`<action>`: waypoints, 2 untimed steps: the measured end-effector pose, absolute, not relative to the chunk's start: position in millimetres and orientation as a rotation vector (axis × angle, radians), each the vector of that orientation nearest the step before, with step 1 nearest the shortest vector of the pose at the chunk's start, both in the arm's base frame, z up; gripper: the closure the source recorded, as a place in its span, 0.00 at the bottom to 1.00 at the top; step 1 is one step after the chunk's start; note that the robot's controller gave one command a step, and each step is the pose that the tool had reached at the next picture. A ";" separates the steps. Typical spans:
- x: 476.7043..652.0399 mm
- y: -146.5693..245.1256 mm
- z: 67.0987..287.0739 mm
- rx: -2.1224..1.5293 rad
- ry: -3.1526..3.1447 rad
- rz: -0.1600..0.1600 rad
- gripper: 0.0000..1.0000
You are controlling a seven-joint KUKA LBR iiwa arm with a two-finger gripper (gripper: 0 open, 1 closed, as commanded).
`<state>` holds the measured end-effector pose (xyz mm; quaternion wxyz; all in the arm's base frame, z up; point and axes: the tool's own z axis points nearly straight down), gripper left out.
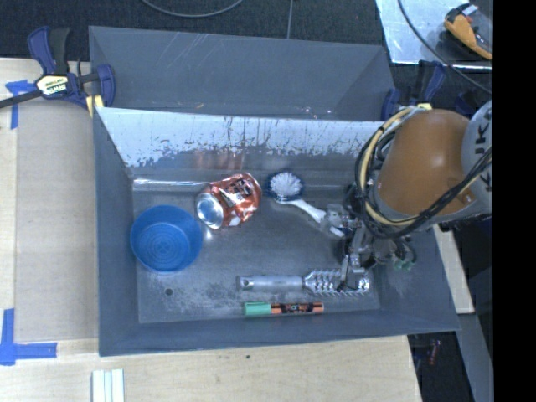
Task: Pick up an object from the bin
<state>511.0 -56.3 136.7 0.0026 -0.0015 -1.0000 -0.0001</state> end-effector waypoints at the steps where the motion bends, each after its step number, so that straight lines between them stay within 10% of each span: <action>1: 513.1 -56.1 140.8 0.000 -3.145 0.001 0.00; 2: 490.9 -81.6 70.2 -0.176 -3.139 0.001 0.00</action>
Offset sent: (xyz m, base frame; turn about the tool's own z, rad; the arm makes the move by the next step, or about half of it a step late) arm -0.0204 -0.0246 -0.0667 0.1094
